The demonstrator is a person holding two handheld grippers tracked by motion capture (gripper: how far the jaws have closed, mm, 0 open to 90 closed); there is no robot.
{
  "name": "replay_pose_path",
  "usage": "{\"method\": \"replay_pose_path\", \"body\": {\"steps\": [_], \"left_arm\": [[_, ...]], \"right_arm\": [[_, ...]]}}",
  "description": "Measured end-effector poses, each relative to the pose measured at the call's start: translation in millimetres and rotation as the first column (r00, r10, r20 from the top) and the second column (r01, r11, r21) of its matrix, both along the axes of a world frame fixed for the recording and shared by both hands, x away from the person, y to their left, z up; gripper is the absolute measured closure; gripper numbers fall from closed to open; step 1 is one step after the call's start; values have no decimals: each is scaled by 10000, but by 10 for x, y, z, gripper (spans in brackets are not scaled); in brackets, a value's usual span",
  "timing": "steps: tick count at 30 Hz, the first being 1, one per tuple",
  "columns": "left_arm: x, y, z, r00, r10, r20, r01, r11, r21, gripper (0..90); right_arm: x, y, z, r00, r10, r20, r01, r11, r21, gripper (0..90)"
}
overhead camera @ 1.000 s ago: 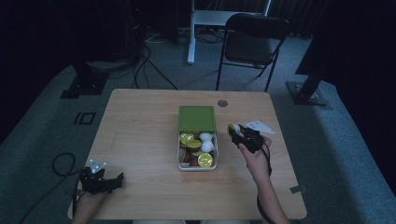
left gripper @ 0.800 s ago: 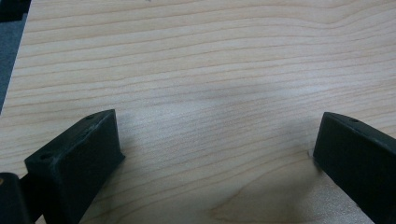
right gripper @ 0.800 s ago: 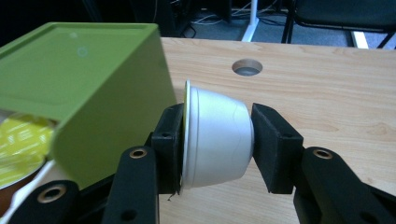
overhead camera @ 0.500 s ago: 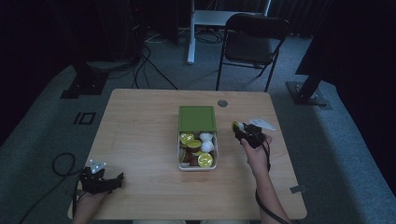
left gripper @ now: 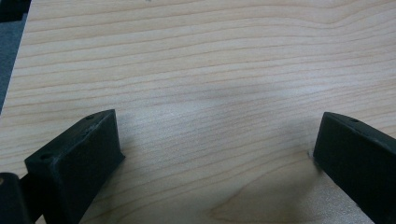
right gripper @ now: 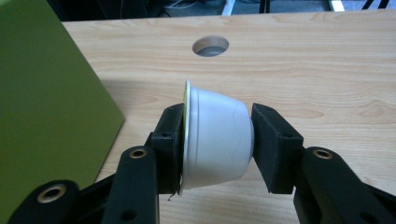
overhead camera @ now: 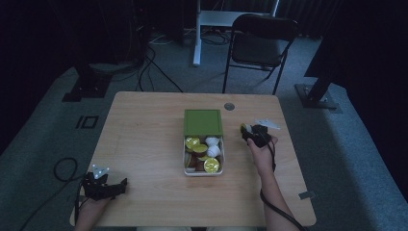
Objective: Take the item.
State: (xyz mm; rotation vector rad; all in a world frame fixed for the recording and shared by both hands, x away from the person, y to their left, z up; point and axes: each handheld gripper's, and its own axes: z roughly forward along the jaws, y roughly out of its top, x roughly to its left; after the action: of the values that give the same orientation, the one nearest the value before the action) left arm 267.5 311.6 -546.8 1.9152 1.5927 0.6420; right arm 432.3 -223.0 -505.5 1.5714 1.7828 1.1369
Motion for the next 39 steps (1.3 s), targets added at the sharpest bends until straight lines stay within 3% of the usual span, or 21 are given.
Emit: {"method": "replay_pose_path", "body": {"steps": [8, 12, 26, 29, 35, 37, 39], "left_arm": [[0, 0, 0, 10000, 0, 1, 0, 10000, 1, 9], [0, 0, 0, 10000, 5, 1, -5, 10000, -1, 9], [0, -1, 0, 10000, 5, 0, -5, 10000, 2, 10], [0, 0, 0, 10000, 4, 1, -4, 10000, 3, 10], [0, 0, 0, 10000, 1, 1, -1, 10000, 1, 9], [0, 0, 0, 10000, 3, 1, -3, 10000, 2, 9], [0, 0, 0, 10000, 4, 3, -4, 10000, 2, 10]], "right_arm": [[106, 41, -113, 9988, -5, -490, 11, 9999, 107, 562], [166, 68, -187, 9963, -3, -859, -5, 10000, -95, 562], [209, 98, -273, 9923, -20, -1239, -15, 9996, -280, 560], [205, 95, -320, 9905, -20, -1374, -54, 9986, -534, 558], [205, 81, -331, 9895, -15, -1446, -31, 9995, -315, 546], [217, 80, -347, 9858, 87, -1677, -116, 9998, -165, 502], [208, 79, -336, 9889, -18, -1487, 5, 10000, -88, 493]]}}
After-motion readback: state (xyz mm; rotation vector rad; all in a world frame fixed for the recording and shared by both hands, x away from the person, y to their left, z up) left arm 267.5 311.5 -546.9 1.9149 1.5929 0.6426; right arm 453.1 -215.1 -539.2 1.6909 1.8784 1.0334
